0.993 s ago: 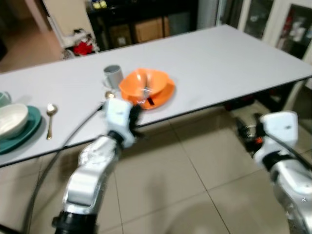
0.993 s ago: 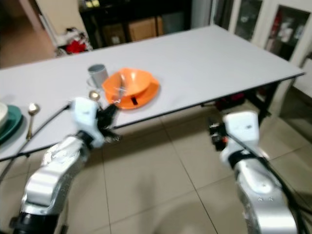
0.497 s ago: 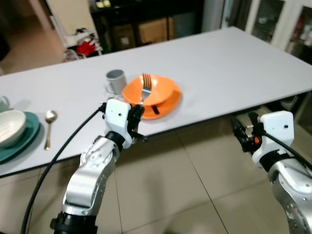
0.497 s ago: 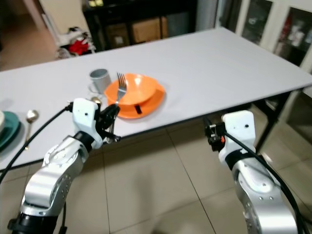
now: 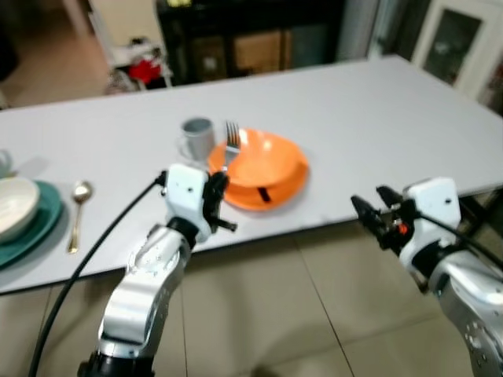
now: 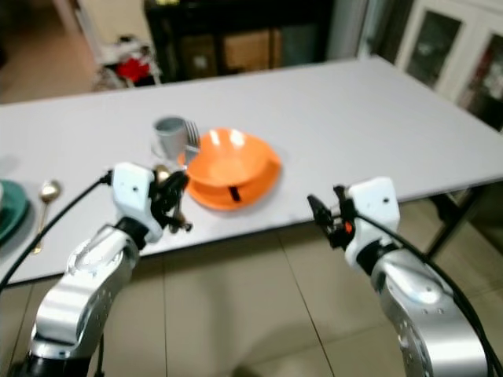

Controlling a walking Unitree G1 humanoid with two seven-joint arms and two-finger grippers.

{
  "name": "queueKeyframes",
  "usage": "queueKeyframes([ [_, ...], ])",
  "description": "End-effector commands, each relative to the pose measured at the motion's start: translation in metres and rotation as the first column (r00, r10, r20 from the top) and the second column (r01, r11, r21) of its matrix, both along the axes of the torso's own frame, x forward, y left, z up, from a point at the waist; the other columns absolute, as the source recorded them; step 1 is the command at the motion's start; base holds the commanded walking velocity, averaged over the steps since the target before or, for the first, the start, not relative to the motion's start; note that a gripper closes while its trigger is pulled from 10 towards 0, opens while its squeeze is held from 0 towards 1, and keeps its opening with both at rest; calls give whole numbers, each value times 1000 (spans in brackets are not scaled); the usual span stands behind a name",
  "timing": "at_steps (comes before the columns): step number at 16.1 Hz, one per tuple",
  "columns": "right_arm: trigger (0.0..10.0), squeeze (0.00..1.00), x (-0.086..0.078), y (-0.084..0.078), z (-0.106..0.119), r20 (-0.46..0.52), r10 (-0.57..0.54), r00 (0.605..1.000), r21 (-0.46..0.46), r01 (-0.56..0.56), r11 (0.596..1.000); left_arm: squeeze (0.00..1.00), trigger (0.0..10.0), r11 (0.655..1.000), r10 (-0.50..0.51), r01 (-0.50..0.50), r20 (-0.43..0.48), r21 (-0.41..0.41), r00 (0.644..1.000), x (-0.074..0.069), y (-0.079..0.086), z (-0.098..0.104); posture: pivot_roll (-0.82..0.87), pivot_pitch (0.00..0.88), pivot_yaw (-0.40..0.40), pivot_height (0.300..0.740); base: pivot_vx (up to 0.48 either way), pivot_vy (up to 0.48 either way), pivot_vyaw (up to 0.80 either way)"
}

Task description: Setting the table

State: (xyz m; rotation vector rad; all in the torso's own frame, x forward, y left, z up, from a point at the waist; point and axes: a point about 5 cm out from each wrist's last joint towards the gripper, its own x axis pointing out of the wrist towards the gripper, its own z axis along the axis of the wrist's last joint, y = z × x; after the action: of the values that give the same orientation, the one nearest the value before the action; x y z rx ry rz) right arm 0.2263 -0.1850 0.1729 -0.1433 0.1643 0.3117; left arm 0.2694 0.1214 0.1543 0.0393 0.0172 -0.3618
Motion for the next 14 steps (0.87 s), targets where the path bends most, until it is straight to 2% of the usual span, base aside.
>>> queueKeyframes([
  [1,10000,0,-2,7,1,-12,42,999,36,-42,998,0,10000,999,47,-48,18,21,999,1,12,3,16,0,1,740,315,0,0],
  [3,10000,0,-7,5,-3,-37,61,997,57,-59,997,0,10000,998,4,-5,24,56,1000,2,7,4,25,0,-3,740,315,0,0],
  [6,10000,0,-4,1,-6,-48,57,997,59,-54,997,0,10000,997,-45,42,34,68,998,6,1,8,27,0,4,740,317,0,0],
  [10,10000,0,-9,-2,1,-61,138,989,34,-136,990,0,10000,982,-172,169,24,89,985,16,-12,11,3,0,41,740,319,0,0],
  [11,10000,0,-12,-4,0,-90,175,980,40,-172,984,0,10000,962,-250,252,-28,107,968,20,-21,7,-3,0,48,740,326,0,0],
  [14,10000,0,-13,-7,3,-105,237,966,22,-236,972,0,10000,910,-358,365,-73,194,931,32,-36,7,-3,0,49,740,0,0,0],
])
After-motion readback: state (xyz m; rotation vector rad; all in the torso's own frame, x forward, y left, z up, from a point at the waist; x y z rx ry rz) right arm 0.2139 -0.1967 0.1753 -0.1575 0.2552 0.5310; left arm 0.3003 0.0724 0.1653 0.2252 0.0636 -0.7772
